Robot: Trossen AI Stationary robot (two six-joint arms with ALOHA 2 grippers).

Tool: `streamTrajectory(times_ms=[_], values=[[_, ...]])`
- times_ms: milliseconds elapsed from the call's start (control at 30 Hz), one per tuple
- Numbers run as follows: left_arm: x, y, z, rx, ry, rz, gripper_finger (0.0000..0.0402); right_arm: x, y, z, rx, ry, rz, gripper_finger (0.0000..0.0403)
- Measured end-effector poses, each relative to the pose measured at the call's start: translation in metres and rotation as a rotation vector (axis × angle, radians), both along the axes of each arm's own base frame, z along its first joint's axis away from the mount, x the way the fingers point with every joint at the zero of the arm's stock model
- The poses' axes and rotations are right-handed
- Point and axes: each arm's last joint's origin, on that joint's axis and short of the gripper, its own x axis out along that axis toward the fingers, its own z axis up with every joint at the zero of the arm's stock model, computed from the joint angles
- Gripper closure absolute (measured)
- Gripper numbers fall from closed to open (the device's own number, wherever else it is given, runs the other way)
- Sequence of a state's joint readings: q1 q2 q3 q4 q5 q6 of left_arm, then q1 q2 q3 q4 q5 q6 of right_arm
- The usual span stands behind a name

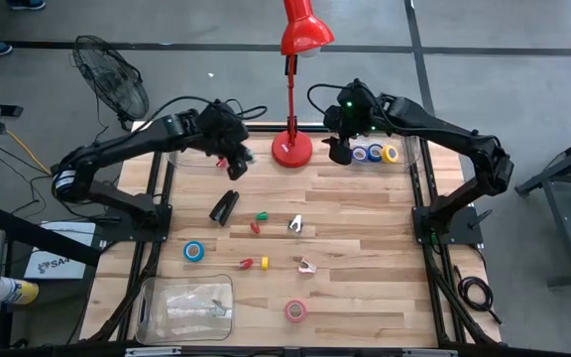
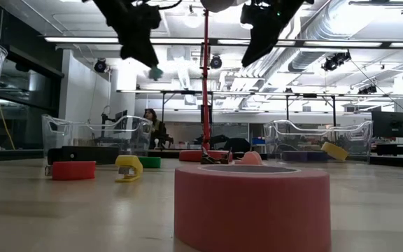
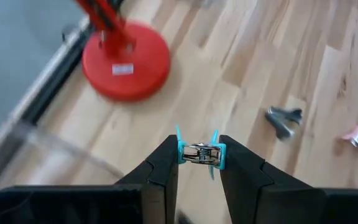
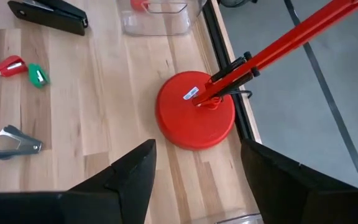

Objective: Pick and place Stapler, Stapler remover, tape
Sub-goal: Put the light blue stapler remover into the bottom transparent bin

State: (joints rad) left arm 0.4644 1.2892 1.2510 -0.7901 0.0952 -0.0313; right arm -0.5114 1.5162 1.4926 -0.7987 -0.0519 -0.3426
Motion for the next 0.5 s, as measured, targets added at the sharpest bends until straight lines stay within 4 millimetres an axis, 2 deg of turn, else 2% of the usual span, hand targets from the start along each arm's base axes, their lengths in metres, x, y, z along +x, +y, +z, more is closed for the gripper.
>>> streamTrajectory(times_ms=[233,500], values=[[-0.013,-0.019,-0.001,-0.135,0.081,0.062,0.0316,0.000,0.001,0.000,0.012,-0.009,0.021,0.0177],[-0.014,-0.058,-0.009,-0.264,0.216,0.122,0.0316,0.001,0.001,0.000,0.026,-0.017,0.037,0.0177]])
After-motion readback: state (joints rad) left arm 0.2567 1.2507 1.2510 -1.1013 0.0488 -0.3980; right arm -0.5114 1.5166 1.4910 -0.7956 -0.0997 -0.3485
